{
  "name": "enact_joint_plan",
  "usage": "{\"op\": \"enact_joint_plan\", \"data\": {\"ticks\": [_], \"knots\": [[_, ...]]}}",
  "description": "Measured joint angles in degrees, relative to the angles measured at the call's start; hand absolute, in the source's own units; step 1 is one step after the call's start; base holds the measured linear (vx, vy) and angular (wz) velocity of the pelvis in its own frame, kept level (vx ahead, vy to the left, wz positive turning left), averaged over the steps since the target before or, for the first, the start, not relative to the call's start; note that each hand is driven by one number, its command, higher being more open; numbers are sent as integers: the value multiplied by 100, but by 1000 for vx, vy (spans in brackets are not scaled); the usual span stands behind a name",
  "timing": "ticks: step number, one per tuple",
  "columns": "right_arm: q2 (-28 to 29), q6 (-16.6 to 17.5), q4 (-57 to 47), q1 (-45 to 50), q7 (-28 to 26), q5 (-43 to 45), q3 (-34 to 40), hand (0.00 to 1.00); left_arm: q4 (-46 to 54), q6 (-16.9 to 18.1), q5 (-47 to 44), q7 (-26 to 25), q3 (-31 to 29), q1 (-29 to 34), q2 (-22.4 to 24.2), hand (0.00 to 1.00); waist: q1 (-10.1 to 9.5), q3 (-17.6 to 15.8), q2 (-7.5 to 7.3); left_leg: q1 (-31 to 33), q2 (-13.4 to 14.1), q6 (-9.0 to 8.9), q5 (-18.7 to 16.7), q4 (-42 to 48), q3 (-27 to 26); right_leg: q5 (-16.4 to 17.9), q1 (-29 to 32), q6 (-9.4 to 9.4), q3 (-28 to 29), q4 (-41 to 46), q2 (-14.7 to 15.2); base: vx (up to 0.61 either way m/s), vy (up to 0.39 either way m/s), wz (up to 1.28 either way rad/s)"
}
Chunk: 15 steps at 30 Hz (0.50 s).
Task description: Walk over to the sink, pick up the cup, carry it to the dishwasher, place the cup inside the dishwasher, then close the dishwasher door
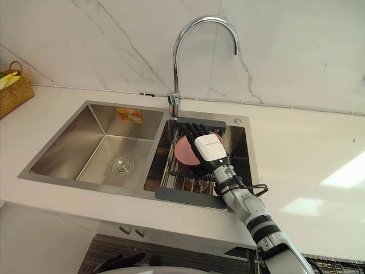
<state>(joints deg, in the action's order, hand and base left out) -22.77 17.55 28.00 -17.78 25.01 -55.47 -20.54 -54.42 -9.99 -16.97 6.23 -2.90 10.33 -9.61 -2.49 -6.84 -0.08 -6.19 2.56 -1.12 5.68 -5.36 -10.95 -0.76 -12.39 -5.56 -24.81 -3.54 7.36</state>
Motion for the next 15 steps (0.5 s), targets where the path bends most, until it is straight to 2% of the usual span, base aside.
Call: {"op": "enact_joint_plan", "data": {"ticks": [15], "knots": [[-16,-199,279,-288,61,-50,-8,0,10,0,0,13,0,-1,-2,100,-11,-2,2,48,-53,16,10,0,82,13,0,-20,-93,1,40,4,7,3]]}}
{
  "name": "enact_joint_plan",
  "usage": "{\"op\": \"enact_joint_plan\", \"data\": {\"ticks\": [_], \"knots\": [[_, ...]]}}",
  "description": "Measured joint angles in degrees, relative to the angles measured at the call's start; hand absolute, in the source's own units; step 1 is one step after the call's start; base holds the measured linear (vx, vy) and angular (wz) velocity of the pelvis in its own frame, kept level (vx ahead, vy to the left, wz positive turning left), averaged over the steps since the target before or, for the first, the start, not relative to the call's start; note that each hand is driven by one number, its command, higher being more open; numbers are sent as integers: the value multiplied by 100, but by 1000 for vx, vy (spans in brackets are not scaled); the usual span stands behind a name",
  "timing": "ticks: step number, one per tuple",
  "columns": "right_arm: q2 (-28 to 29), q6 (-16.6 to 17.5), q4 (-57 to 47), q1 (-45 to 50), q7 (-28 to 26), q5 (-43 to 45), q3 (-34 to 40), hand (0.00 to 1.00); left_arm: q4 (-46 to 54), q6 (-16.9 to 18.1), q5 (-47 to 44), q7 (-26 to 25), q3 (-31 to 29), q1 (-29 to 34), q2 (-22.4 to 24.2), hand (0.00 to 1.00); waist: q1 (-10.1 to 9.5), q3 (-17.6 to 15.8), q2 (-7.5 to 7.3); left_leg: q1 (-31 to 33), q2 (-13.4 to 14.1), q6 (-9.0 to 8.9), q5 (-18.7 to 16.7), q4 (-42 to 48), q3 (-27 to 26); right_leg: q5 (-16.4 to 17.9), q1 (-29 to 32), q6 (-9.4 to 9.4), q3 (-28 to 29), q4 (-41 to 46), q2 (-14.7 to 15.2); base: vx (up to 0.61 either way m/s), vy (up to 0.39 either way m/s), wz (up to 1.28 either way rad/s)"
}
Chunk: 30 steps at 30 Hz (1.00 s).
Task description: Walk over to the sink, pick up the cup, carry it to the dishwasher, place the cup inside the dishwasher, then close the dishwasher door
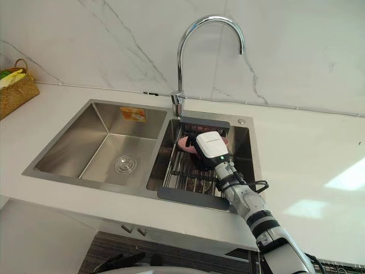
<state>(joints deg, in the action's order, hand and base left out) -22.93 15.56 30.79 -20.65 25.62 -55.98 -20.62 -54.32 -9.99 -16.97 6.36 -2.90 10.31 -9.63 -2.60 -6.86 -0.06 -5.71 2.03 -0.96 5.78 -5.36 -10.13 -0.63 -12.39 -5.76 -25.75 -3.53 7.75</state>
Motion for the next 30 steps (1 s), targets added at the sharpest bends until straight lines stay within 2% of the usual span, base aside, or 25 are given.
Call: {"op": "enact_joint_plan", "data": {"ticks": [13,19,23,30], "knots": [[-70,-66,137,-125,118,-30,-2,0,24,0,0,6,-1,-1,-17,100,-48,-16,11,8,-35,4,-2,0,10,3,4,-21,-13,15,37,0,0,0],[-260,317,57,-127,360,311,115,0,29,8,0,6,-22,0,15,100,-33,-61,79,10,-54,15,-8,0,-1,-7,14,-37,19,22,61,0,0,-1],[-308,552,-1002,-126,354,777,304,0,25,-3,27,24,-231,26,103,100,74,-94,135,33,-39,24,-14,4,-80,-11,77,-39,127,45,55,8,1,-9],[-268,828,-2622,-132,245,1439,756,0,40,162,406,-14,-238,25,140,100,107,-96,143,-36,-5,18,-36,7,-217,-14,103,-36,270,67,23,2,1,-11]]}}
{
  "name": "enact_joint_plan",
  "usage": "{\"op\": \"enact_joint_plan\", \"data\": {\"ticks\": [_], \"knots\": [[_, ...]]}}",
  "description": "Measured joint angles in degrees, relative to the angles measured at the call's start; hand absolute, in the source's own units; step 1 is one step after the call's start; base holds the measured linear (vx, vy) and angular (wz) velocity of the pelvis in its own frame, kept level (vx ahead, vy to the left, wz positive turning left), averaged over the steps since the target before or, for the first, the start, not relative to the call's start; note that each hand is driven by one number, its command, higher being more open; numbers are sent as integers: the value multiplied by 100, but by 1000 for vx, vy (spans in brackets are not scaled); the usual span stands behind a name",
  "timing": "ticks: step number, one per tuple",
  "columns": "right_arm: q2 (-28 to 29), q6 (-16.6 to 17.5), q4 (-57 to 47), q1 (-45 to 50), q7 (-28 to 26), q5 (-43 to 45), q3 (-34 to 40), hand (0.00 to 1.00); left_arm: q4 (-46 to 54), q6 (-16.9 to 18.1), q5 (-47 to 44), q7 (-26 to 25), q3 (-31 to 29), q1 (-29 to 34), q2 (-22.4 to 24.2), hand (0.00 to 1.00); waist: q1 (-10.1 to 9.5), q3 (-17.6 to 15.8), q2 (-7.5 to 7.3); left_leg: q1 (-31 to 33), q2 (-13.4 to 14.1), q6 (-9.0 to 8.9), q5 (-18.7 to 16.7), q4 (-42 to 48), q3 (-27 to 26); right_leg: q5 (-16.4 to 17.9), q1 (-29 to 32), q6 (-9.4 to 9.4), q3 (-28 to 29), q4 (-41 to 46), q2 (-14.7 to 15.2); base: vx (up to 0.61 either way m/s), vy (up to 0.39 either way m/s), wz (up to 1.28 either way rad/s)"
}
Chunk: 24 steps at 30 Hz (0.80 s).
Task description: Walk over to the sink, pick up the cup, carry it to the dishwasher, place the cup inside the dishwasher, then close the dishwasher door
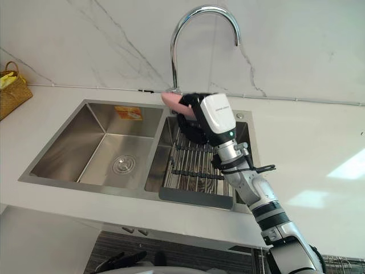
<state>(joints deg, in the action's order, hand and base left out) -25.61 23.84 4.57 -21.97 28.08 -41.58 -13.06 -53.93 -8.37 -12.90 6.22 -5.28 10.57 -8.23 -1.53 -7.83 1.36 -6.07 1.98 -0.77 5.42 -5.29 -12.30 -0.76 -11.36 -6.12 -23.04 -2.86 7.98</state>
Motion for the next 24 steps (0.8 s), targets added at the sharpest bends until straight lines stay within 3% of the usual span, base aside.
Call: {"op": "enact_joint_plan", "data": {"ticks": [5,9,13,16,21,24], "knots": [[0,27,-216,71,-22,-48,58,0,-21,77,186,-38,9,1,18,100,64,0,1,-63,50,-15,-25,-4,-202,-31,50,30,200,4,-26,-25,8,-22],[-77,-33,-354,644,60,-350,518,0,-35,134,237,-95,20,9,16,100,95,1,0,-65,65,-13,-30,-3,-265,-41,95,33,276,8,-39,2,8,-9],[-366,-400,-358,1336,258,-607,1360,0,-32,165,289,-110,23,36,14,100,106,1,0,-59,83,-3,-54,6,-424,-39,251,31,441,134,-33,25,17,-21],[-657,-877,-356,1941,421,-703,2307,0,-20,71,294,-109,38,50,-12,100,279,-16,-27,11,71,28,-81,23,-603,29,575,9,648,461,28,30,50,-32],[-663,-1635,-222,2338,1039,-379,3140,0,2,-175,311,-118,115,-87,-177,100,579,-138,-231,355,61,48,-125,14,-1131,-16,1365,20,1196,743,47,-37,53,-55],[-372,-2001,58,2902,1480,-80,3623,0,-5,-358,42,-257,99,-213,-407,100,713,-302,-594,395,81,45,-135,29,-1507,52,1574,34,1333,623,34,-29,14,-59]]}}
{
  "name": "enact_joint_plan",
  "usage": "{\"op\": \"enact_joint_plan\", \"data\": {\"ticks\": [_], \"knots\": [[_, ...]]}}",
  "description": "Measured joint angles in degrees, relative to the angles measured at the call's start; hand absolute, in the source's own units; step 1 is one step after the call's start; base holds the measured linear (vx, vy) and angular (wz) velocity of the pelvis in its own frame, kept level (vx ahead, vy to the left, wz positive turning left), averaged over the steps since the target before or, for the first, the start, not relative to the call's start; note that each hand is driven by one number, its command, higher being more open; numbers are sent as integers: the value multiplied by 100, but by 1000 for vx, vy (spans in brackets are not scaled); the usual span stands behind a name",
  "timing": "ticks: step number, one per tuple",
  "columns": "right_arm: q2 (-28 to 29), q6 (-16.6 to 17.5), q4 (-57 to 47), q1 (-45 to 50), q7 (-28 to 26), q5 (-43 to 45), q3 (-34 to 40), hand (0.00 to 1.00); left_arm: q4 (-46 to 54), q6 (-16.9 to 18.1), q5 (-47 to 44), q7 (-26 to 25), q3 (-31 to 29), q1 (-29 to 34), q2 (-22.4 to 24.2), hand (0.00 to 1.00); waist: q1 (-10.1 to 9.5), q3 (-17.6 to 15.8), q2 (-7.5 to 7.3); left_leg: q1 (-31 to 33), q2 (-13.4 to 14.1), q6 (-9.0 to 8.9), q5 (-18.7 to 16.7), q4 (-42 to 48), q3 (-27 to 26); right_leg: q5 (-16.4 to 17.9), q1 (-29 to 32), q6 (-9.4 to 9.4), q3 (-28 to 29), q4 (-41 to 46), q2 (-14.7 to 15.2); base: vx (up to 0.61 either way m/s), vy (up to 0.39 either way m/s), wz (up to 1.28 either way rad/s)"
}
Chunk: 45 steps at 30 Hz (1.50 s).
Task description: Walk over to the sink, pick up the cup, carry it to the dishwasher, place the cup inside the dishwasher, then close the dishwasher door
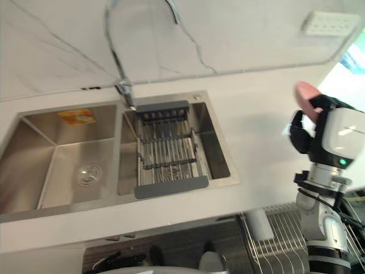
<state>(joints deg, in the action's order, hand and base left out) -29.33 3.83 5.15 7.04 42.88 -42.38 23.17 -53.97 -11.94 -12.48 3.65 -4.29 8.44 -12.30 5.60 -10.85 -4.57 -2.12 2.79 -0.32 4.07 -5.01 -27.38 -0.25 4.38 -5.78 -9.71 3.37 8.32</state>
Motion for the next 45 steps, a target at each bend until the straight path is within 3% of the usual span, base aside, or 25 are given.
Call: {"op": "enact_joint_plan", "data": {"ticks": [2,4,5,6,7,9,10,12,14,15,17,18,19,20,23,29,34,42,45], "knots": [[279,-26,10,285,197,224,195,0,-9,-88,-255,-206,-237,19,-17,100,-7,4,-166,1,115,9,-45,9,-423,129,85,21,-595,-96,136,35,12,-112],[587,162,76,500,522,463,286,0,-4,-253,-401,-782,-592,12,-20,100,28,36,-421,-7,291,-48,-207,190,-936,140,149,627,-1728,-20,380,92,-8,-143],[757,284,124,530,679,598,335,0,-34,-304,-538,-1059,-761,11,-89,100,44,101,-612,10,402,-119,-360,430,-1235,-204,169,1213,-2300,78,517,106,-53,-138],[849,406,165,538,811,697,410,0,-60,-377,-604,-1194,-893,-18,-138,100,76,130,-750,18,477,-160,-526,676,-1413,-695,218,1294,-2518,172,591,80,-81,-122],[912,561,292,538,988,771,549,0,-209,-527,-686,-1212,-1170,-70,-114,100,144,125,-738,71,720,-198,-709,970,-1522,-1040,282,1074,-2529,252,493,55,-87,-77],[1025,701,532,537,1177,914,779,0,-142,-478,-556,-1279,-1354,10,-30,100,136,130,-711,154,946,-153,-822,1120,-1592,-1548,310,1007,-2341,-17,249,43,-69,-39],[1099,728,622,491,1247,945,832,0,-135,-501,-527,-1312,-1415,-22,-22,100,131,139,-693,236,1042,-114,-828,1145,-1602,-1595,346,981,-2231,-26,207,46,-41,-9],[1258,805,839,312,1317,949,706,0,-138,-598,-431,-1457,-1430,-132,-55,100,128,121,-637,412,1273,-100,-861,1524,-1507,-591,513,1000,-2317,1341,488,70,-43,18],[1322,853,973,146,1326,944,315,0,-69,-612,-500,-1567,-1465,-218,-93,100,-6,140,-638,663,1583,-154,-1107,2199,-1473,-521,416,852,-2358,1338,334,31,-125,-11],[1336,875,1047,2,1312,904,22,0,-61,-661,-565,-1618,-1556,-358,-87,100,-124,186,-626,841,1754,-162,-1193,2477,-1473,-650,224,691,-2345,690,42,-26,-141,-36],[1400,947,1046,-188,1288,891,-324,0,-79,-720,-616,-1654,-1565,-485,-35,100,-251,178,-620,981,1808,-186,-1224,2617,-1564,-870,-142,523,-2215,-508,-189,-65,-127,-30],[1439,1011,1047,-245,1214,878,-397,0,-65,-722,-675,-1654,-1611,-504,9,100,-307,162,-602,1056,1836,-194,-1298,2851,-1569,-750,-216,351,-2187,-711,-191,-102,-98,-15],[1465,1022,1058,-259,1149,872,-401,0,-70,-717,-675,-1655,-1651,-502,42,100,-347,127,-535,1064,1884,-228,-1342,2984,-1545,-702,-313,246,-2179,-827,-237,-130,-45,-5],[1478,1022,1097,-255,1066,879,-401,0,-69,-705,-675,-1660,-1693,-483,143,100,-357,110,-383,1067,1954,-245,-1338,3042,-1502,-699,-338,256,-2182,-824,-315,-107,-27,-2],[1495,1026,1106,-64,923,904,-401,0,-69,-628,-673,-1667,-1725,-459,270,100,-350,128,-272,1022,1931,-254,-1253,2903,-1492,-697,-339,282,-2173,-826,-338,-77,-7,-2],[1658,1014,1024,253,509,909,-583,0,-65,-357,-671,-1693,-1796,-189,458,100,-304,61,-175,655,1485,-236,-878,2167,-1449,-687,-482,292,-2184,-855,-167,-49,43,4],[1944,764,1015,269,138,899,-839,0,-9,-208,-623,-1678,-1758,-62,740,100,-342,-24,195,520,1104,-177,-629,1681,-1126,-643,-687,276,-2455,-830,2,20,69,30],[2050,708,1461,263,-271,1120,-1023,0,9,55,-425,-1389,-1122,20,690,100,-361,-62,444,346,990,-141,-532,1544,-1005,-621,-894,250,-2561,-823,46,45,60,9],[2004,686,1721,232,-317,1194,-1000,0,17,49,-425,-1192,-892,14,680,100,-359,-165,625,385,994,-137,-529,1577,-930,-578,-901,248,-2635,-779,53,9,43,11]]}}
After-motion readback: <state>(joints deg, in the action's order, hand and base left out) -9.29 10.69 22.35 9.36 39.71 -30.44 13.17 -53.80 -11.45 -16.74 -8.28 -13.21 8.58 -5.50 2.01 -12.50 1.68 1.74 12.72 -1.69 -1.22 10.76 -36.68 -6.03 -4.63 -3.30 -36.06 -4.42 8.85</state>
